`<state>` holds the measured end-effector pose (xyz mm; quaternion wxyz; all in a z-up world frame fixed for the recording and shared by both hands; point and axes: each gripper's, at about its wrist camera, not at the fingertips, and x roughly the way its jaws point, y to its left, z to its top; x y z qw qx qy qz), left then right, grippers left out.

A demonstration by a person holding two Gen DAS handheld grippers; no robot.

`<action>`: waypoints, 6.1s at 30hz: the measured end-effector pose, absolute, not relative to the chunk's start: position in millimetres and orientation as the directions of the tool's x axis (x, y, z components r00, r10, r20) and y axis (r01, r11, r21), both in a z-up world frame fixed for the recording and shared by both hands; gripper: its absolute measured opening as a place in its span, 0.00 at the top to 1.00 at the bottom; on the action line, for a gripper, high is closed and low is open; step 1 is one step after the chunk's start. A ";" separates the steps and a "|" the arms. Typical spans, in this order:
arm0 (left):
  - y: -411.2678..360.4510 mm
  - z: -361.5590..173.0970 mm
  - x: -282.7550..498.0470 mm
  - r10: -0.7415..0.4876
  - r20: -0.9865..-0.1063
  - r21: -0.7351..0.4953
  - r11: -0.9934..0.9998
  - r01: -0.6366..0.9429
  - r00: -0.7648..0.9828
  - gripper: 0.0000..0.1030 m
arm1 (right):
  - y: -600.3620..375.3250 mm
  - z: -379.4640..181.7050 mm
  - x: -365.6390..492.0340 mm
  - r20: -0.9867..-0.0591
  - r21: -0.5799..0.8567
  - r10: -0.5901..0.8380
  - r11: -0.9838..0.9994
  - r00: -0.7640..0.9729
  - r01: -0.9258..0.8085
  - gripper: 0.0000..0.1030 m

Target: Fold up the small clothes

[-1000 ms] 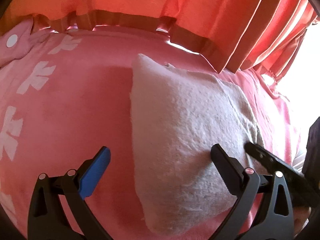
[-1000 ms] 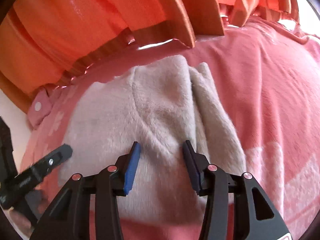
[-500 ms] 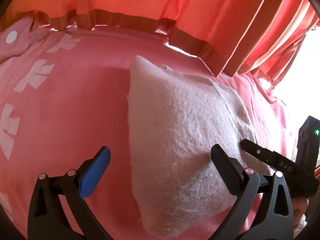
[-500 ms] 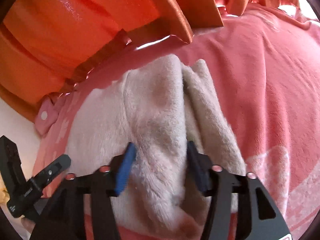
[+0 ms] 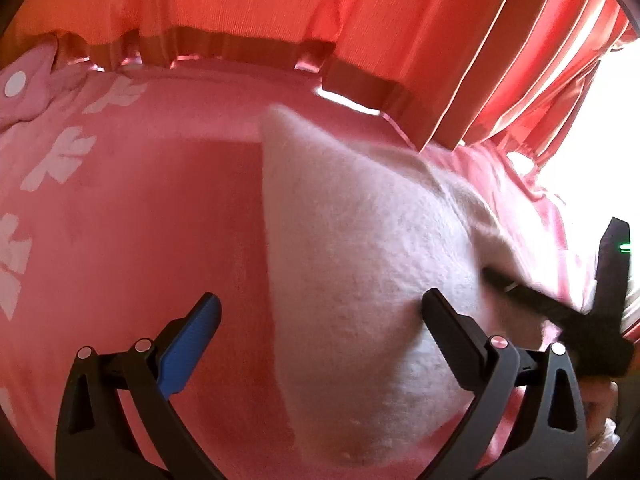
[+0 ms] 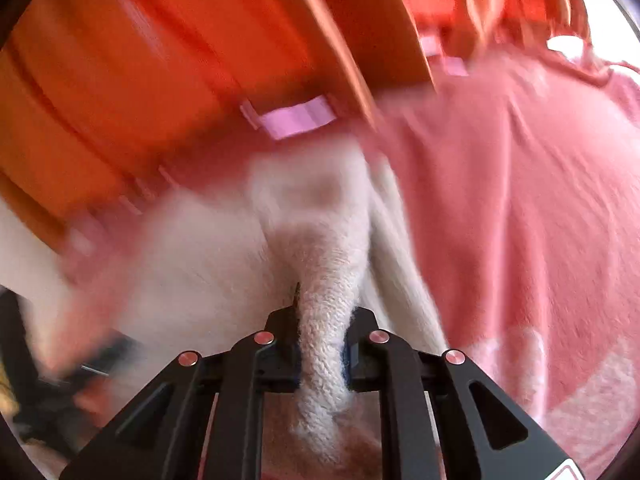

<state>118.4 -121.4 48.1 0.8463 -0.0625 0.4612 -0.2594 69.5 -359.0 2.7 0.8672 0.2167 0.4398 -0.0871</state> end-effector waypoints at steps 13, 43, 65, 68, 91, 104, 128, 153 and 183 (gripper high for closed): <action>-135.0 30.0 119.1 -0.507 -0.781 -0.376 0.848 0.373 0.366 0.05 | -392.4 11.9 64.0 -0.744 0.448 0.040 0.771 0.667 0.453 0.36; -90.9 142.0 126.2 -0.685 -0.530 -0.392 0.720 0.572 0.500 0.49 | -310.1 115.5 79.5 -0.443 0.492 0.160 0.866 0.882 0.090 0.69; -20.2 62.2 213.7 -0.344 -0.720 -0.271 0.939 0.213 0.603 0.08 | -251.5 20.4 201.9 -0.709 0.495 0.315 0.859 0.630 0.127 0.41; -21.8 60.0 214.7 -0.331 -0.724 -0.266 0.943 0.199 0.604 0.08 | -228.9 8.8 211.9 -0.755 0.384 0.266 0.920 0.599 0.075 0.80; -19.8 19.2 236.6 -0.429 -0.776 -0.396 0.902 0.173 0.462 0.04 | -258.5 -16.9 232.5 -0.760 0.501 0.325 0.845 0.563 0.188 0.27; -34.7 55.7 227.4 -0.470 -0.655 -0.347 0.883 0.316 0.592 0.35 | -257.7 8.2 231.1 -0.734 0.418 0.259 0.901 0.628 0.116 0.62; -38.6 24.2 139.4 -0.117 -0.809 -0.058 0.991 0.119 0.576 0.09 | -243.0 19.0 107.2 -0.789 0.221 0.021 0.942 0.614 0.252 0.59; -45.6 -2.4 83.9 -0.027 -0.787 0.025 0.997 0.076 0.616 0.08 | -176.8 -29.5 66.7 -0.757 0.043 -0.147 0.961 0.636 0.273 0.26; -46.5 -2.1 77.7 -0.018 -0.777 0.042 0.996 0.079 0.630 0.12 | -173.1 -29.7 66.5 -0.754 0.032 -0.160 0.960 0.638 0.279 0.24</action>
